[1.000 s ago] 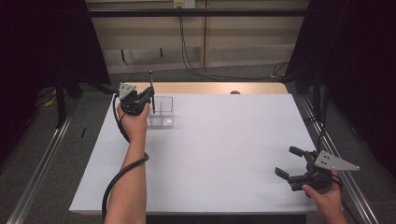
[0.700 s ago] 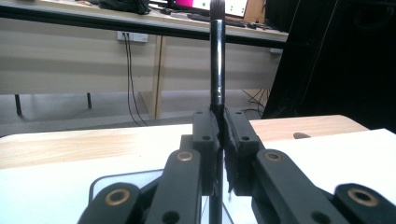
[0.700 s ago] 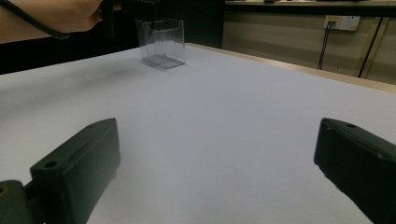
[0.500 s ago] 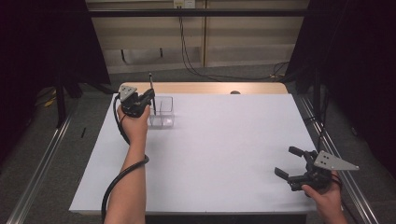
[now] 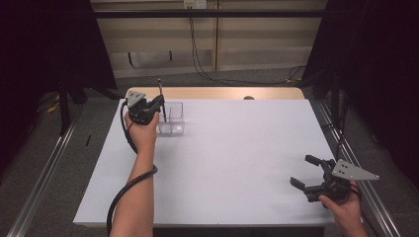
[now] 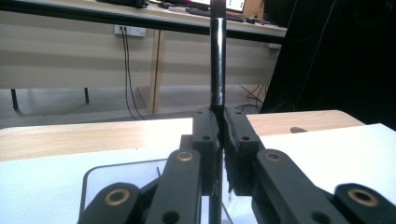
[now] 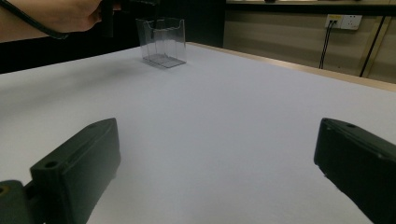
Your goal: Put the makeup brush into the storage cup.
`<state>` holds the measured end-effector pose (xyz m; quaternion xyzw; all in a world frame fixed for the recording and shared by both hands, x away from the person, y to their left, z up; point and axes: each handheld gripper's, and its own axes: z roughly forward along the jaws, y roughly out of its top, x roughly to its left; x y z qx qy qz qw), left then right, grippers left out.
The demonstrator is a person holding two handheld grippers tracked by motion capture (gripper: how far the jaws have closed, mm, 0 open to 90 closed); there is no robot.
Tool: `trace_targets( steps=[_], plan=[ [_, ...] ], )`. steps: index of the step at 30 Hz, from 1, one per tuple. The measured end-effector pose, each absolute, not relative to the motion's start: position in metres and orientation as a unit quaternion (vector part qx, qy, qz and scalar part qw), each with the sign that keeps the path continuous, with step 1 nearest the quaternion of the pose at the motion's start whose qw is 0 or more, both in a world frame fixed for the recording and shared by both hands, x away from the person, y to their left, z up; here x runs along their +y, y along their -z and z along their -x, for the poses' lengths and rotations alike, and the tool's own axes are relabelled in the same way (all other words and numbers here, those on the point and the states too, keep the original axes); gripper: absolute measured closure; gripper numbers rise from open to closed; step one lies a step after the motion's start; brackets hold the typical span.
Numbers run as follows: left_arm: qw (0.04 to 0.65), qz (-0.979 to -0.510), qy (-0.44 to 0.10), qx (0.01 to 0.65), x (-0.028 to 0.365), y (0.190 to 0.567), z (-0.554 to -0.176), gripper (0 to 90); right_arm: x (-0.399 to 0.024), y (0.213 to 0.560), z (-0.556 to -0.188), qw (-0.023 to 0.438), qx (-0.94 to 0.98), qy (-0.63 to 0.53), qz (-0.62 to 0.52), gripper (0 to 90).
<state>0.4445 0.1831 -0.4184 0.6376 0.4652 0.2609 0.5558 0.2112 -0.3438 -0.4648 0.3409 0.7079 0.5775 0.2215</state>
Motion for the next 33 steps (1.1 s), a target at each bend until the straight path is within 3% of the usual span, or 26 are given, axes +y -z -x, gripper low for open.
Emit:
trace_targets(
  steps=[5,18,33],
  plan=[
    [0.558,-0.639,-0.253,0.464,0.1824,0.4190,-0.4442,83.3,-0.3437,0.4648,-0.2113,0.222,0.708,-0.577,-0.341,0.1],
    [0.568,-0.638,-0.248,0.457,0.1840,0.4164,-0.4416,66.3,-0.3435,0.4648,-0.2112,0.222,0.708,-0.577,-0.341,0.1],
    [0.566,-0.646,-0.241,0.452,0.1858,0.4164,-0.4394,59.3,-0.3430,0.4646,-0.2111,0.222,0.709,-0.576,-0.341,0.1]
  ],
)
